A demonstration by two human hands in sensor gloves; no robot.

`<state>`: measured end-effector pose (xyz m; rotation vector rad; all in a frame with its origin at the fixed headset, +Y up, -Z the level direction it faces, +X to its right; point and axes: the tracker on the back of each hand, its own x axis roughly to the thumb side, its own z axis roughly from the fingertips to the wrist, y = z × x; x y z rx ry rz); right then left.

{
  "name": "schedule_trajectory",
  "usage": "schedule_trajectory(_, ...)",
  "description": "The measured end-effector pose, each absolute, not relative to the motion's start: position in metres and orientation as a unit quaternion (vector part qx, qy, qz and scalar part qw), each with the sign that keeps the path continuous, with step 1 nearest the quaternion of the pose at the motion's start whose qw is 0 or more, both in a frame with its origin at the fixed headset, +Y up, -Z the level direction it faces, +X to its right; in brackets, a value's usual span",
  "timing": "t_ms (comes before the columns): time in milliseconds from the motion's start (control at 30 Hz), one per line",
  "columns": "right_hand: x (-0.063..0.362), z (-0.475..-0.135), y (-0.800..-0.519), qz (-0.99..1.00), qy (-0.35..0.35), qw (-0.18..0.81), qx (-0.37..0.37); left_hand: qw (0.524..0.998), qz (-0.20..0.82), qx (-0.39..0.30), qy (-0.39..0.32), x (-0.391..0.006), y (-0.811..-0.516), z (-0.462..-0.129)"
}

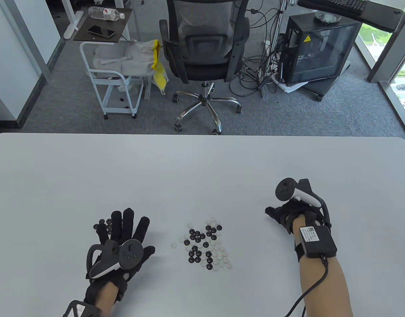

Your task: Go stone sorting task

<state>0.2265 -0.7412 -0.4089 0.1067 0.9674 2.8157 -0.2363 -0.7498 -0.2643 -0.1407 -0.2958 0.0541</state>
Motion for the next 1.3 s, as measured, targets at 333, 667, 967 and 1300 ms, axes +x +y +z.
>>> schedule_trajectory(333, 0.132, -0.400, -0.726, 0.918, 0.330, 0.089, 0.200, 0.987, 0.027, -0.068, -0.144, -0.237, -0.750, -0.265)
schedule_trajectory(667, 0.088, -0.400, -0.755, 0.898, 0.343, 0.125, 0.245, 0.987, 0.034, -0.060, -0.146, -0.239, -0.748, -0.265)
schedule_trajectory(967, 0.095, -0.407, -0.765, 0.903, 0.351, 0.115, 0.221, 0.987, 0.041, -0.063, -0.142, -0.242, -0.748, -0.265)
schedule_trajectory(1300, 0.162, -0.409, -0.752, 0.927, 0.348, 0.065, 0.121, 0.987, 0.042, -0.064, -0.141, -0.243, -0.748, -0.265)
